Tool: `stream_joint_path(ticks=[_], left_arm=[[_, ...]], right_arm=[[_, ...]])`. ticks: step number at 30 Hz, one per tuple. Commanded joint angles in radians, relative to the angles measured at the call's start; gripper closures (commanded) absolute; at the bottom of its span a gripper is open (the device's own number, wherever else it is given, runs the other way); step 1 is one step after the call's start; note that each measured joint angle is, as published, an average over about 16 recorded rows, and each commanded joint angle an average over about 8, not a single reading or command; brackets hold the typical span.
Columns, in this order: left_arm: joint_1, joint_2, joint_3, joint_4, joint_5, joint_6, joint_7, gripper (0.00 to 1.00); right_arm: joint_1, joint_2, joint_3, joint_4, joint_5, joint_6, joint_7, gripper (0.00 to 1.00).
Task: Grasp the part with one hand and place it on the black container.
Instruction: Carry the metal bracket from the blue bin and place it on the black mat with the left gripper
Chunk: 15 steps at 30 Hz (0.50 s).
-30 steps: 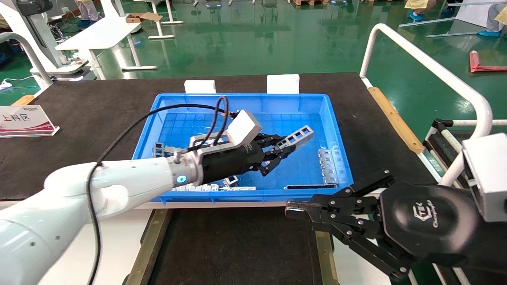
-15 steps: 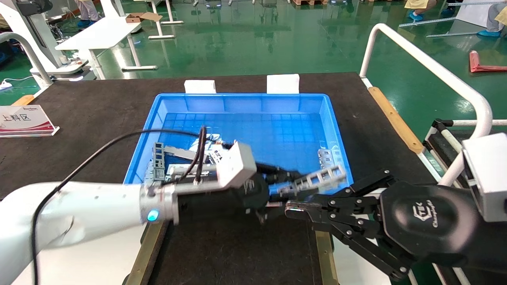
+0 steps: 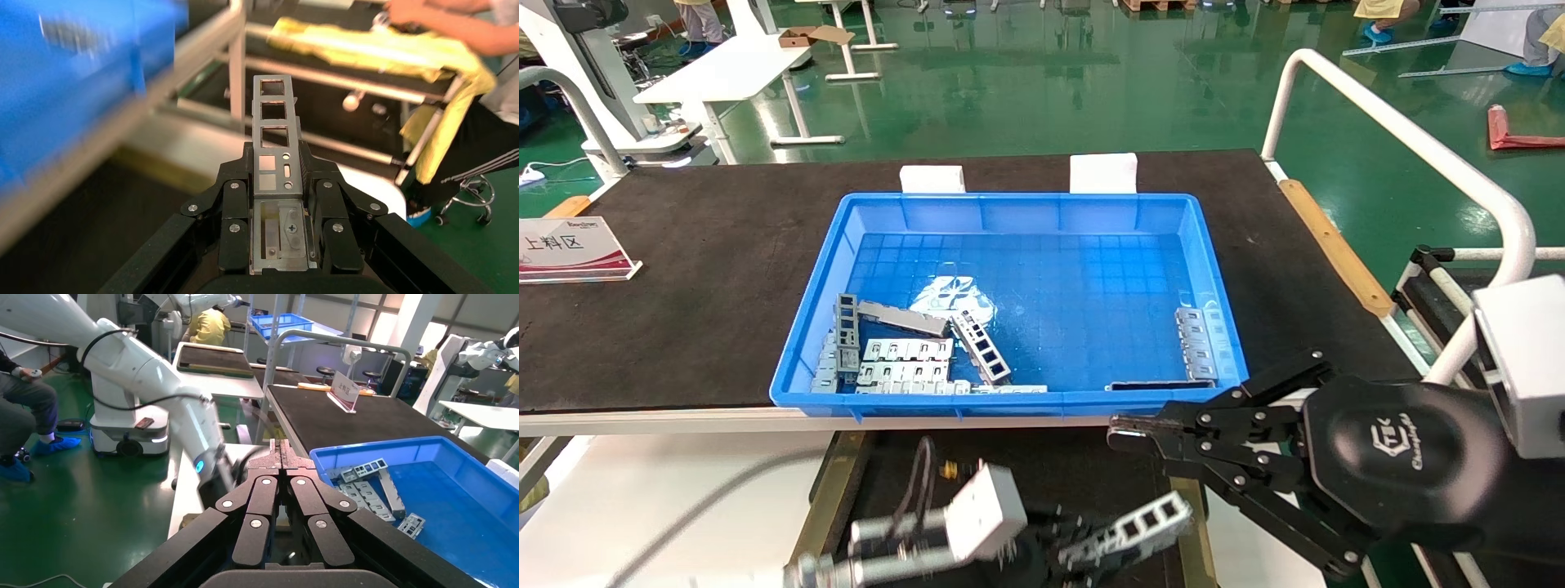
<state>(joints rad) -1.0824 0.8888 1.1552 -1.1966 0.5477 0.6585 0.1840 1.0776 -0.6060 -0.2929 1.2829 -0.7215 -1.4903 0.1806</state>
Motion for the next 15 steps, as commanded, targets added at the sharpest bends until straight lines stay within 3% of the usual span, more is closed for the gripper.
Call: stream_joint_path(ticks=[1,7,15], left_arm=[[0.044,-0.008,0.008,-0.022,0.0,-0.056,-0.003,1.0],[0.12,0.059,-0.012,0.023,-0.02,-0.205,0.013,1.0],[0.193,0.21,-0.107,0.129,-0.047,-0.378,0.088,1.0]], right_arm=[[0.0,0.0,0.0,0.0,0.0,0.0,0.0,1.0],[0.0,0.0,0.0,0.0,0.0,0.0,0.0,1.0],[0.0,0.0,-0.001,0.0,0.001,0.0,0.0,1.0]])
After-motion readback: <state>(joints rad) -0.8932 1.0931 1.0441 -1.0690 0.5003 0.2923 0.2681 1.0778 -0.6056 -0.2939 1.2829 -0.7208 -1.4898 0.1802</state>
